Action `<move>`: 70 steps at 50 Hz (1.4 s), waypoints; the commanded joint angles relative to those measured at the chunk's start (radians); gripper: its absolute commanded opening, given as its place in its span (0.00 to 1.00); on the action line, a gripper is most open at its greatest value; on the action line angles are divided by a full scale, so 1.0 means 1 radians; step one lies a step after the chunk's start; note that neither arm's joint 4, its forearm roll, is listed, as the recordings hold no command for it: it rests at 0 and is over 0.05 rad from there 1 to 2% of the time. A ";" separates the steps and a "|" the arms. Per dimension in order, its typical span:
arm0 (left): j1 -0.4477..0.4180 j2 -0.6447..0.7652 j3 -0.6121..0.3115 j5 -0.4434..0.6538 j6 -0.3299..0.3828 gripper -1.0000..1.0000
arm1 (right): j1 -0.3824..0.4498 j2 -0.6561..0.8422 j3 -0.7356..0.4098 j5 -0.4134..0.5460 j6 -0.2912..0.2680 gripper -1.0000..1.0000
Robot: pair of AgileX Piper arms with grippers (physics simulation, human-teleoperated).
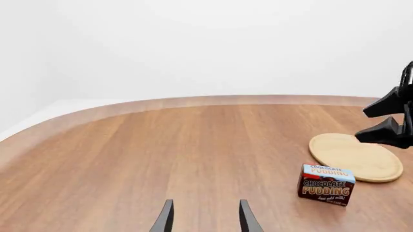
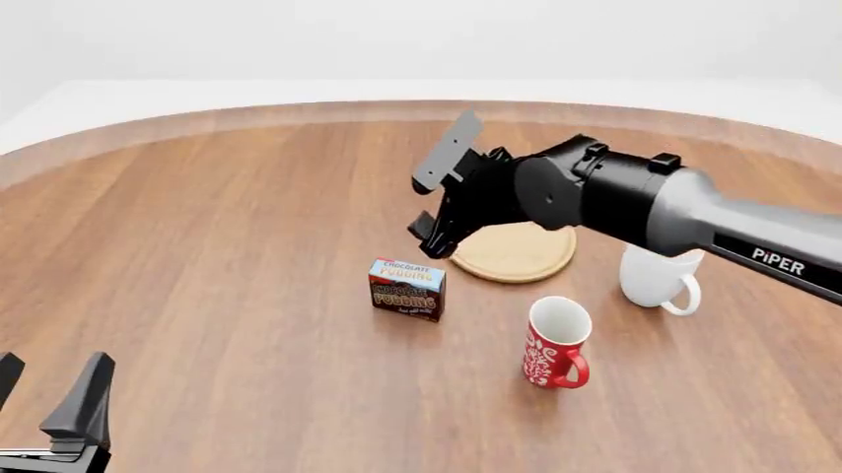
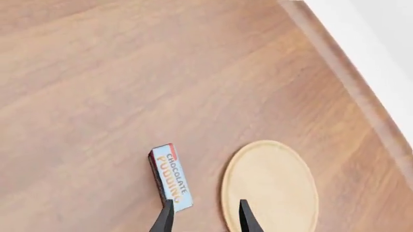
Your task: Put the chocolate pudding to the left of the plate.
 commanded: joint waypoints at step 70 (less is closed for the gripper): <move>0.000 0.000 0.000 0.000 0.000 1.00 | -0.022 0.199 0.097 -0.134 0.077 1.00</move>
